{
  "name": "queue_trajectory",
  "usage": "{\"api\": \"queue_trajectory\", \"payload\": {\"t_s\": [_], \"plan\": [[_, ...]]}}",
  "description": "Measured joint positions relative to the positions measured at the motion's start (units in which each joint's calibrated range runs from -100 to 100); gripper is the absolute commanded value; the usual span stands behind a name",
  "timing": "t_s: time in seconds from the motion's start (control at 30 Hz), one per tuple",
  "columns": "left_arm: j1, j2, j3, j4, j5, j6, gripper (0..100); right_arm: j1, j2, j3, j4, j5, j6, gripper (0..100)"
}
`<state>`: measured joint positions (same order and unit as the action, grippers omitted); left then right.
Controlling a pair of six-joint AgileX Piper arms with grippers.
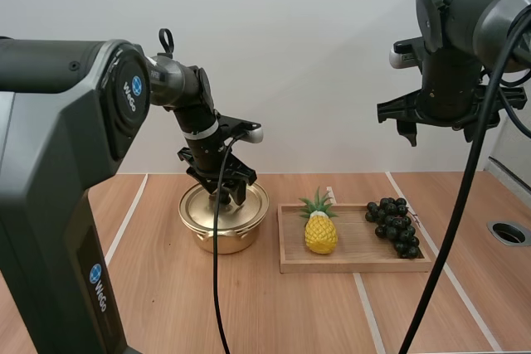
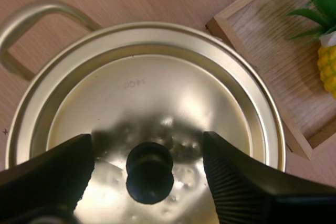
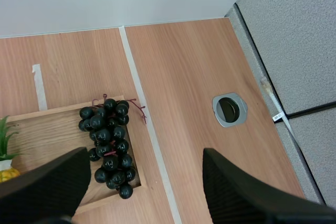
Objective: Open the pot, put the grape inside, and close it
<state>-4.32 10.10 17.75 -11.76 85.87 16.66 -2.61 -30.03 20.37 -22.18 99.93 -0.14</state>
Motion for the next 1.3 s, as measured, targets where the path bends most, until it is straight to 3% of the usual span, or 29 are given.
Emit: {"api": "queue_trajectory", "payload": {"t_s": [0.5,1.3], "plan": [[-0.04,-1.6,-4.0,2.0,1.5,-6.8,3,0.0,0.0,0.0,0.5,0.0,0.0,100],[-0.04,-27.3,-23.9,11.8,0.3,-19.0,3,0.0,0.0,0.0,1.8,-7.1,0.0,100]]}}
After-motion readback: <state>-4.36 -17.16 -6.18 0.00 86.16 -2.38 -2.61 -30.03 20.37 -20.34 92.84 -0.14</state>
